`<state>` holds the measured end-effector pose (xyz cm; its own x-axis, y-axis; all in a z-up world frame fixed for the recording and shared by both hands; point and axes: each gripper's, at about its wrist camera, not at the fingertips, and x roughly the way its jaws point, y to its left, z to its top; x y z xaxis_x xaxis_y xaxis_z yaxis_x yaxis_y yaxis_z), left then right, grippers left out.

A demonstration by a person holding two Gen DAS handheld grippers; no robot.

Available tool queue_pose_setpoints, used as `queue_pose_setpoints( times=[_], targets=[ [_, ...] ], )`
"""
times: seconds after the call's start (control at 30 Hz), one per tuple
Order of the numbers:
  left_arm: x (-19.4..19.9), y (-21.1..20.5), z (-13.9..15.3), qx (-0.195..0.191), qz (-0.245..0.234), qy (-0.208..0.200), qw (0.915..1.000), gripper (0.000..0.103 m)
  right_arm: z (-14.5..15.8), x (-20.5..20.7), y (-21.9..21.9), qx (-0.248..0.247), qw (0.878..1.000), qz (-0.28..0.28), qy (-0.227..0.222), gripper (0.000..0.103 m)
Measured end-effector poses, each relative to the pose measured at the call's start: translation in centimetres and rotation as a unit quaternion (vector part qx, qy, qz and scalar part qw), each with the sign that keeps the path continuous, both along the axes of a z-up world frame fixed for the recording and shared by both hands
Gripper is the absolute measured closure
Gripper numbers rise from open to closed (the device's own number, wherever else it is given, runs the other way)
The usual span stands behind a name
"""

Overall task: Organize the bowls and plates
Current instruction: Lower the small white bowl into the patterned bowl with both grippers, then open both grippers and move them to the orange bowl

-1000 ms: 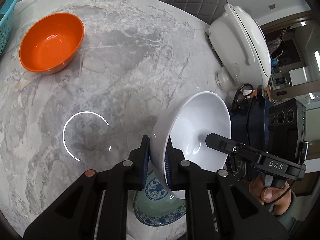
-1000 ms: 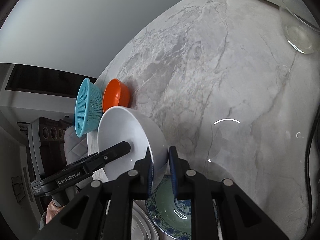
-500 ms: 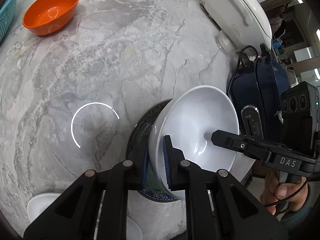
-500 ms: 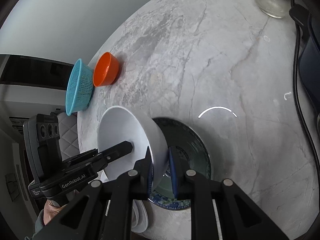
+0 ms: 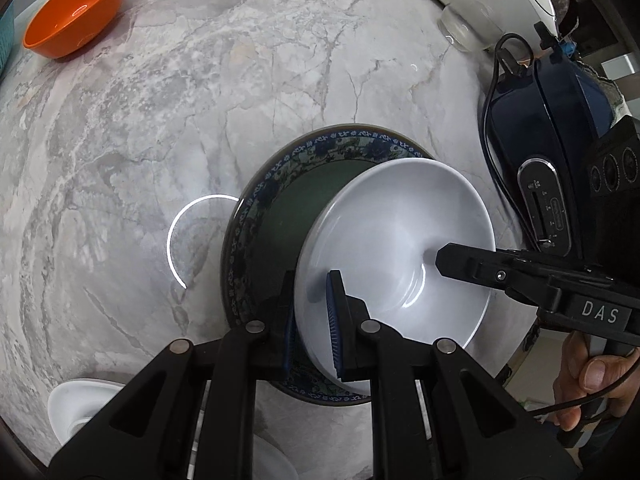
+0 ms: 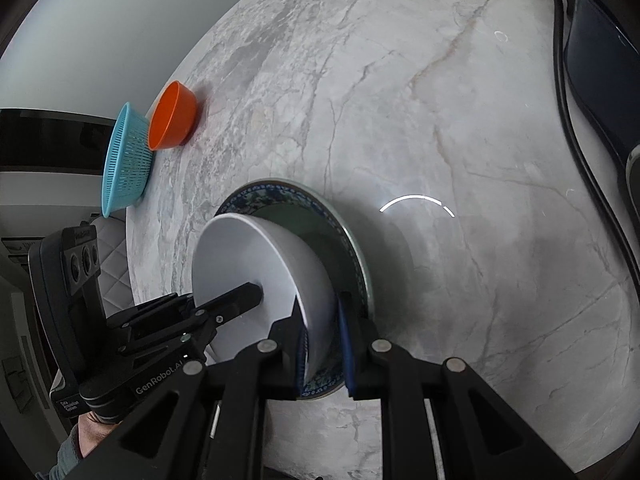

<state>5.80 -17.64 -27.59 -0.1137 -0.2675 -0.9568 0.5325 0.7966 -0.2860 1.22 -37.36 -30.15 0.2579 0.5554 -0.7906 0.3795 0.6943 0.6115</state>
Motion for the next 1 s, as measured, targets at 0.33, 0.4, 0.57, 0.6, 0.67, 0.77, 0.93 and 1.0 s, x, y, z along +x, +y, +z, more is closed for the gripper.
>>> queue_pose_setpoints(
  times=[0.33,0.4,0.57,0.6,0.67,0.77,0.93,1.0],
  targets=[
    [0.2,0.4,-0.7,-0.004,0.019,0.000,0.9998,0.088,0.5,0.5,0.6,-0.049,0.998,0.028,-0.013,0.087],
    [0.3,0.5,-0.5,-0.008,0.021,0.002,0.9998,0.086,0.5,0.5,0.8,-0.054,0.998,0.031,-0.015,0.087],
    [0.2,-0.1,0.2,-0.022,0.013,0.008,0.9996,0.057,0.6,0.4,0.8,-0.057,0.998,0.034,-0.016,0.087],
    [0.0,-0.4,0.4,-0.027,0.011,0.008,0.9995,0.051,0.6,0.5,0.8,-0.056,0.998,0.035,-0.017,0.087],
    [-0.2,-0.9,0.7,-0.028,0.004,0.002,0.9996,0.037,0.7,0.5,0.8,-0.053,0.998,0.035,-0.019,0.087],
    [-0.4,-1.1,1.0,-0.034,0.005,0.005,0.9994,0.031,1.0,0.6,1.0,-0.054,0.998,0.038,-0.023,0.087],
    [0.2,-0.7,1.4,-0.051,0.021,0.011,0.9984,0.030,1.1,0.7,0.7,-0.049,0.998,0.035,-0.026,0.087],
    [0.4,-0.5,1.8,-0.057,0.026,0.010,0.9980,0.027,1.2,0.7,0.5,-0.049,0.998,0.033,-0.028,0.087]
  ],
)
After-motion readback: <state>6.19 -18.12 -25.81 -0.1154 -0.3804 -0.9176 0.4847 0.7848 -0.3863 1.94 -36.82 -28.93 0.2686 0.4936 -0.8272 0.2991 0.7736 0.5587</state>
